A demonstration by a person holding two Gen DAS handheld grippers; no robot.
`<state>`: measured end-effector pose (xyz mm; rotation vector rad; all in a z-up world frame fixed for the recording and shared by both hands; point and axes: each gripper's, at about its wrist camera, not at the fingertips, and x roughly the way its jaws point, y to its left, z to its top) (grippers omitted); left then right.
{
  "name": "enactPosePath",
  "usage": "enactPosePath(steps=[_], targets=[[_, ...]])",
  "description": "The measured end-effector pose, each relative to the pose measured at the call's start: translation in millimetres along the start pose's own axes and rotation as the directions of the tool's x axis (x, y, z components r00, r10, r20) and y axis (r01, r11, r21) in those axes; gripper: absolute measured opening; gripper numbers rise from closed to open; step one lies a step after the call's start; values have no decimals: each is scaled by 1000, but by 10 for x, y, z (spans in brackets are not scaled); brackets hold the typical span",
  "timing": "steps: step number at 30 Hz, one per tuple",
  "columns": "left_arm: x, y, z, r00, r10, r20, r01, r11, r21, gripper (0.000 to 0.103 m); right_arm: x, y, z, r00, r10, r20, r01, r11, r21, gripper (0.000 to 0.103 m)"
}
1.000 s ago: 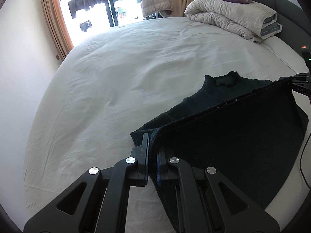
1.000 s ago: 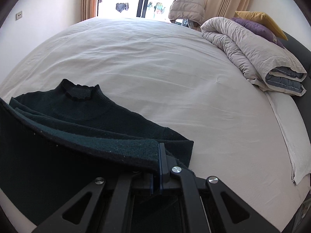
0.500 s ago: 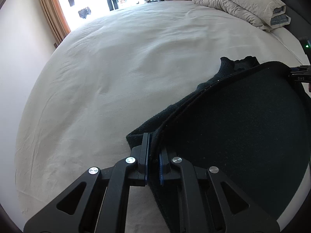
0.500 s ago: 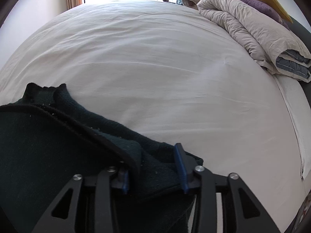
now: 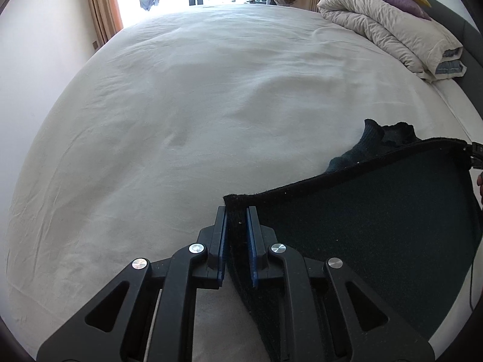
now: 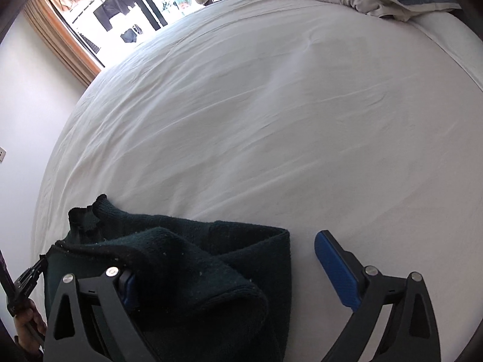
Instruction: Fold small clothes
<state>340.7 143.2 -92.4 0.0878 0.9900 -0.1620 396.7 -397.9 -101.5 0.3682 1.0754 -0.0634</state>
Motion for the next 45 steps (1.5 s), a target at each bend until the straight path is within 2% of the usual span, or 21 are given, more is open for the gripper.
enactPosePath(steps=[3,6,8,11,14,16,18,19,20,22,23,25,26,27,29,30,34,40,42,44,45], targets=[[4,-25,-15,1000,7,5,-7,1000,-3,12,-10,58,70,998,11,-54,-12,1000,-16,100],[7,-35,-24,1000,5,7,-5,1000,-13,12,-42,-127,139,977,183,-106,-163,972,170,100],[-8,-28,-28,1000,0,14,1,1000,-21,12,-99,-241,158,971,225,-84,-198,948,250,100],[-28,0,-34,1000,-20,22,21,999,-43,12,-141,-283,148,972,224,-67,-200,945,259,100],[-52,45,-45,998,-59,31,62,995,-76,12,-117,-342,129,938,345,-33,-318,895,313,100],[-47,62,-52,996,-88,26,90,992,-91,12,-120,-323,161,913,409,-5,-389,872,296,102],[-45,75,-51,995,-94,26,96,991,-95,12,-114,-206,203,921,387,-40,-371,906,204,103],[-55,82,-51,995,-100,29,102,990,-99,12,-110,-148,207,916,396,-66,-382,910,159,103],[-75,93,-52,994,-105,36,108,989,-105,12,-144,-116,207,910,412,-50,-403,905,136,102],[-142,97,-45,992,-108,66,115,986,-119,12,-307,-185,203,878,473,71,-478,867,137,102],[-186,102,-44,991,-108,81,117,985,-127,12,-368,-209,191,886,448,120,-462,876,139,102],[-295,97,-64,988,-111,108,126,982,-138,12,-424,-61,160,953,276,125,-282,959,34,99],[-348,81,-84,986,-114,120,130,982,-137,12,-410,63,130,970,218,106,-213,975,-60,89],[-404,51,-116,985,-118,128,135,982,-129,12,-382,158,88,976,201,80,-190,974,-126,84],[-512,-3,-210,983,-122,141,138,983,-117,12,-331,239,3,973,230,32,-222,961,-163,71],[-580,-18,-277,982,-117,151,135,984,-114,12,-330,216,-50,970,243,20,-236,957,-168,69],[-776,27,-586,981,-61,185,90,984,-153,12,-164,215,-257,985,169,-29,-172,966,-193,65],[-619,63,-877,988,-105,116,127,970,-208,12,-129,1,-313,988,154,-10,-154,973,-173,54],[-581,54,-903,986,-123,116,146,964,-222,12,-120,12,-291,987,158,-11,-158,972,-177,46],[-576,36,-914,983,-135,121,160,960,-231,12,-94,20,-278,987,161,-13,-160,971,-179,24],[-559,38,-901,983,-136,121,161,960,-230,12,-87,26,-276,986,167,-10,-166,970,-177,19]])
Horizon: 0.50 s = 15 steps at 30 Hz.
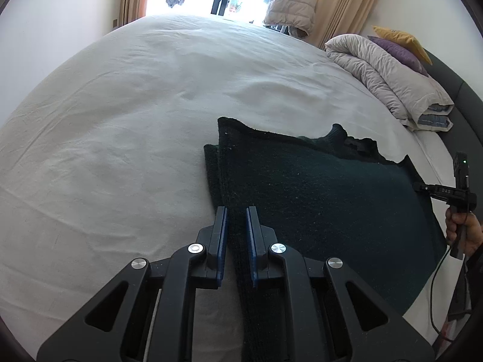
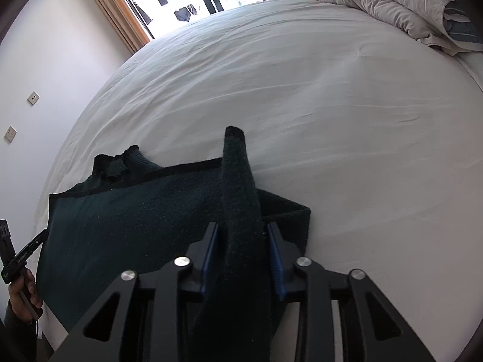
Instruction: Fold small clothes
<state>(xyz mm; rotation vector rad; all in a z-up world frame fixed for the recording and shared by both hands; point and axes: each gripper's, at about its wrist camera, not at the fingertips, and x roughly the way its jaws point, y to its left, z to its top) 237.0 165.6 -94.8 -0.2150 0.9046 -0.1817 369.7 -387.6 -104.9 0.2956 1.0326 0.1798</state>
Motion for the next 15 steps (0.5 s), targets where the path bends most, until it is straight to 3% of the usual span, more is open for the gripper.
enactPosePath(steps=[1,4,8,15], targets=[[17,-9,4,1000,1,-1,-1,1000,1,12,-6,0,1,1000,1,6,-1,1000,5,8],[32,7,9,1000,-9,-2,9,1000,-13,12,-31,-27,-7,1000,-14,21,13,999,38,6],[47,31,18,1000,-18,-3,18,999,-28,12,-116,-249,-38,998,16,62,-27,983,180,5],[72,33,31,1000,-26,-1,26,999,-34,12,-81,-635,-275,986,135,97,-163,902,399,5]])
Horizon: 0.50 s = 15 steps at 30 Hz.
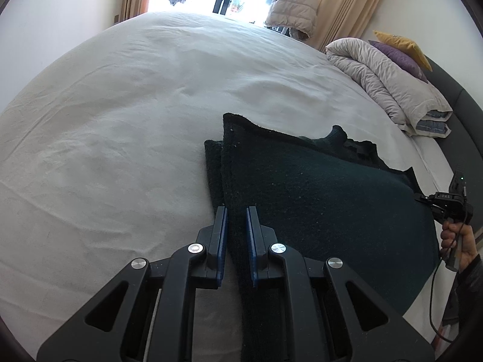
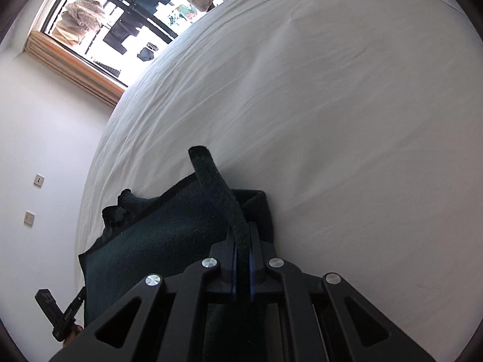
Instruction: Fold small clothes
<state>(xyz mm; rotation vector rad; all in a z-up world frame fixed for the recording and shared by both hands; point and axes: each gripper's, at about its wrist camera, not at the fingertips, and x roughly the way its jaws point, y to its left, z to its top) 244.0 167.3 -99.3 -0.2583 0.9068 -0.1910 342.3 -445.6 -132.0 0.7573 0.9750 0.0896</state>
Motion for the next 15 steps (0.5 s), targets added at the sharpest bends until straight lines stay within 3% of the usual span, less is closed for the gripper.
enactPosePath(steps=[6,7,8,10,11,13,15], targets=[[-93,94,-104,999,-48,8,48,999,-24,12,-132,-231,-199,993,109,40,-113,987,111,4],[-116,109,-132,998,-54,10,54,998,-32,13,-158,-253,-199,991,130,42,-135,982,134,12],[-152,123,-159,998,-59,14,59,997,-40,15,-192,-255,-202,990,134,44,-139,978,155,29],[-229,158,-211,998,-65,24,66,996,-52,23,-334,-218,-218,991,110,73,-120,981,155,53],[-269,178,-237,997,-69,28,70,995,-64,26,-408,-171,-240,993,87,85,-97,988,122,57],[-344,222,-300,996,-89,31,91,991,-100,38,-477,-44,-343,997,46,70,-48,998,31,57],[-429,251,-391,992,-115,53,121,983,-137,59,-440,54,-510,999,31,5,-31,999,-40,57]])
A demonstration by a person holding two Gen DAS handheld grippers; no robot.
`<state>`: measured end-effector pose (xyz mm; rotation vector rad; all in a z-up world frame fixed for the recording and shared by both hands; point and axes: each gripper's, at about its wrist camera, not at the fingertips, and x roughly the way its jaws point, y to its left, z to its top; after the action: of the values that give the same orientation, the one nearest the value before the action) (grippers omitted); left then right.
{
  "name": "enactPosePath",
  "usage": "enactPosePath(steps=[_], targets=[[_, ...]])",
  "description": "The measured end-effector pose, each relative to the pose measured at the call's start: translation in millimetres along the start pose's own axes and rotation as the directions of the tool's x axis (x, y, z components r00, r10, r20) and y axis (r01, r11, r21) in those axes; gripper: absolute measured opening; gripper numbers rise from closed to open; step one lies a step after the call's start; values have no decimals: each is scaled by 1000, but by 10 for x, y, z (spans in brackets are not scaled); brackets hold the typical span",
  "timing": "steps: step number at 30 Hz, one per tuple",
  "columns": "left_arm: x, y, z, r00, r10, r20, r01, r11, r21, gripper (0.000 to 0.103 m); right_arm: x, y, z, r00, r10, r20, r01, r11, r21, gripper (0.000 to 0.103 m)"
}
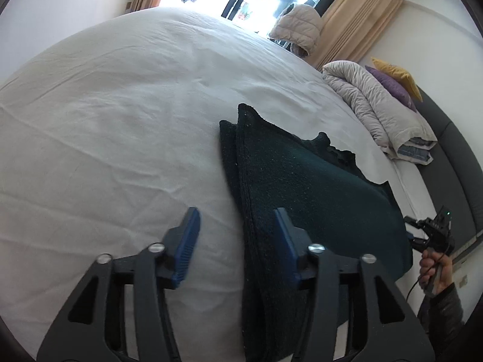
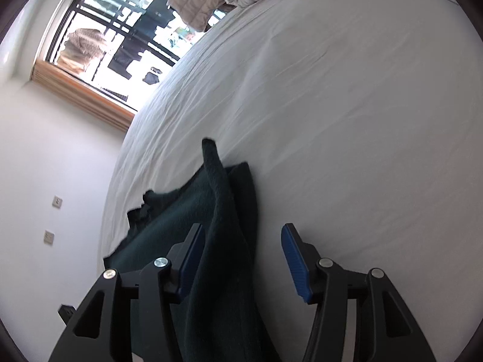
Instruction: Fold small clothes
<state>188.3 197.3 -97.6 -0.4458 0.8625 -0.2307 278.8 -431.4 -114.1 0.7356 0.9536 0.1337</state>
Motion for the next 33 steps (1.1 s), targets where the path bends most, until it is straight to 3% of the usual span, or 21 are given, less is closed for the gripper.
enactPosePath(steps=[4,6,9,11,12,13,14,16,17,20,25,33], targets=[[-150,-65,-214,999,-32,-10,33,999,35,60,-22,110,-328,999,-44,-24,41,993,-113,56],[-191,-164,-311,999,-37,-26,39,995,87,60,-84,118,-431,999,-50,-12,48,991,-127,50],[-225,-320,-408,999,11,-30,-5,983,185,60,-149,161,-550,998,-62,-2,61,988,-145,44],[-188,-332,-449,998,28,-54,-18,981,192,59,-167,213,-621,997,-76,-2,74,982,-176,44],[-168,-312,-469,997,28,-67,-15,983,182,49,-171,241,-650,996,-91,-3,88,976,-198,44],[-147,-298,-485,997,33,-77,-19,984,175,32,-177,251,-674,995,-104,-3,101,971,-219,44],[-131,-272,-495,996,36,-83,-21,986,167,30,-179,244,-682,994,-114,-4,110,967,-230,40],[-129,-214,-498,996,25,-82,-14,991,137,17,-182,201,-683,992,-126,-3,122,968,-218,31],[-120,-197,-492,996,27,-90,-15,991,130,16,-190,165,-674,990,-139,-2,136,969,-207,20],[-114,-210,-470,994,42,-96,-27,989,147,10,-219,137,-687,991,-132,5,130,975,-179,11],[-149,-184,-395,994,53,-96,-37,986,161,8,-258,149,-705,990,-142,8,142,981,-134,8],[-129,-94,-393,993,59,-105,-42,987,157,8,-257,-191,-814,999,-46,12,45,999,21,6]])
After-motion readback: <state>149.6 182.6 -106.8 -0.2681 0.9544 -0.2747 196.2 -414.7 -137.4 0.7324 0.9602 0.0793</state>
